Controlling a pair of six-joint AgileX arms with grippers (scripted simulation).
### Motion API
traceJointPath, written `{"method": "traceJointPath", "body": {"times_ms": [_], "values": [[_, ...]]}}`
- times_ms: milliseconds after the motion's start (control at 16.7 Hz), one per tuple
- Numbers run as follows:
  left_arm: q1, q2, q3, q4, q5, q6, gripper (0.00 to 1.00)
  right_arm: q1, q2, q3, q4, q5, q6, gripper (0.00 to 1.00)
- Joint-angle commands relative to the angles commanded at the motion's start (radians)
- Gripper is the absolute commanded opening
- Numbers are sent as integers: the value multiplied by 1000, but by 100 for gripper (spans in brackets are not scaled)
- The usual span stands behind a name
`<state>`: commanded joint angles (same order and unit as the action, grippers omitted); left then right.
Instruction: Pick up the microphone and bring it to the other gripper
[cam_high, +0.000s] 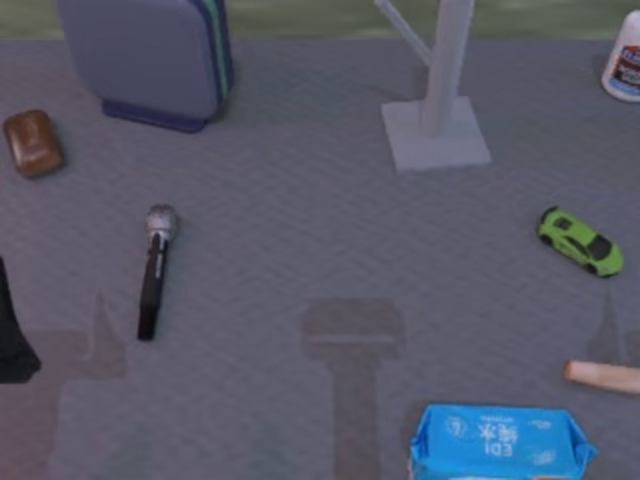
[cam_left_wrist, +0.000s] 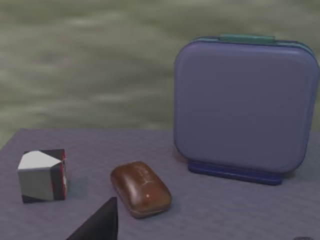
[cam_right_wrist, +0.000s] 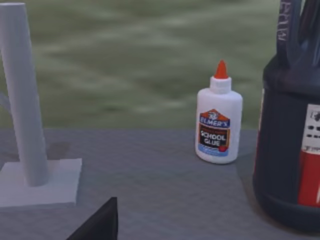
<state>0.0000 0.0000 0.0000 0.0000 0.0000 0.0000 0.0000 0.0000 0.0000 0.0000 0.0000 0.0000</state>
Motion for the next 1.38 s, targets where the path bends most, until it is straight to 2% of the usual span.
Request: {"method": "traceJointPath", "body": {"times_ms": [240,480,1080,1380], "values": [[-6,30,29,-20,3,-5,100,0,0,0,0,0,0,100],[-36,219,192,-132,11,-31,100,0,0,0,0,0,0,100],[-149,1198,835,-617,38,-133,100,0,0,0,0,0,0,100],[-200,1593,1123,-827,51,-180,100,0,0,0,0,0,0,100]]}}
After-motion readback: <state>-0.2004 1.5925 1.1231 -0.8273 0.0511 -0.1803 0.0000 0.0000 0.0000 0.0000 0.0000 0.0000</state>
